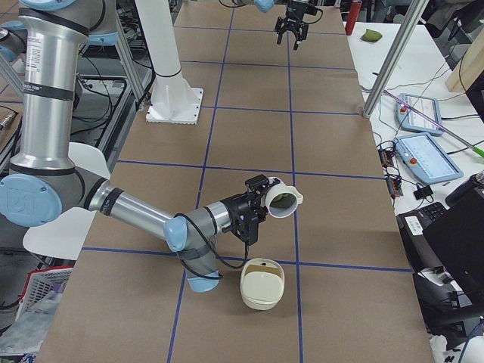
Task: Left arm hands cup to right arm to dump lemon
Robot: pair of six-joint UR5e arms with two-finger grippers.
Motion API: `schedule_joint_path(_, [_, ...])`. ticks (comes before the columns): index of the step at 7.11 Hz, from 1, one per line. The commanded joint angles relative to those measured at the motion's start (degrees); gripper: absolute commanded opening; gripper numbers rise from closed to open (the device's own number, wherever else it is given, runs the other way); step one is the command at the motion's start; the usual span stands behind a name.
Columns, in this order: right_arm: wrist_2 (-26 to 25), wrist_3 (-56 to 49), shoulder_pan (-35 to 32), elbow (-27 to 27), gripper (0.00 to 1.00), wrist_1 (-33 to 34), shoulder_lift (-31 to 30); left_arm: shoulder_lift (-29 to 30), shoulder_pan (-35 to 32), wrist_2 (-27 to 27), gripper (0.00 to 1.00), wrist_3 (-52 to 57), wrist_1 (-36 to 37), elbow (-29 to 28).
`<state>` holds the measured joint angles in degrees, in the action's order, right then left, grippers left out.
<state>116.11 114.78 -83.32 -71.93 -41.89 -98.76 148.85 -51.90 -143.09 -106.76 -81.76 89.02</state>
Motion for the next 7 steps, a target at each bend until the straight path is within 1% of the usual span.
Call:
schedule_joint_path(1, [-0.01, 1.68, 0.00, 4.24, 0.00, -1.35, 1.11, 0.03, -0.13, 0.00, 1.00, 0.07, 0.02, 0.01])
schedule_joint_path(4, [-0.80, 1.77, 0.00, 6.01, 0.00, -1.44, 1.12, 0.21, -0.04, 0.00, 1.00, -0.02, 0.02, 0.01])
schedule_joint_path(6, [-2.55, 1.94, -0.09, 6.97, 0.00, -3.01, 0.59, 0.38, -0.04, 0.00, 1.00, -0.02, 0.02, 0.01])
schedule_joint_path(7, [-2.65, 4.64, -0.09, 7.24, 0.00, -3.98, 0.33, 0.47, -0.04, 0.00, 1.00, -0.02, 0.02, 0.01])
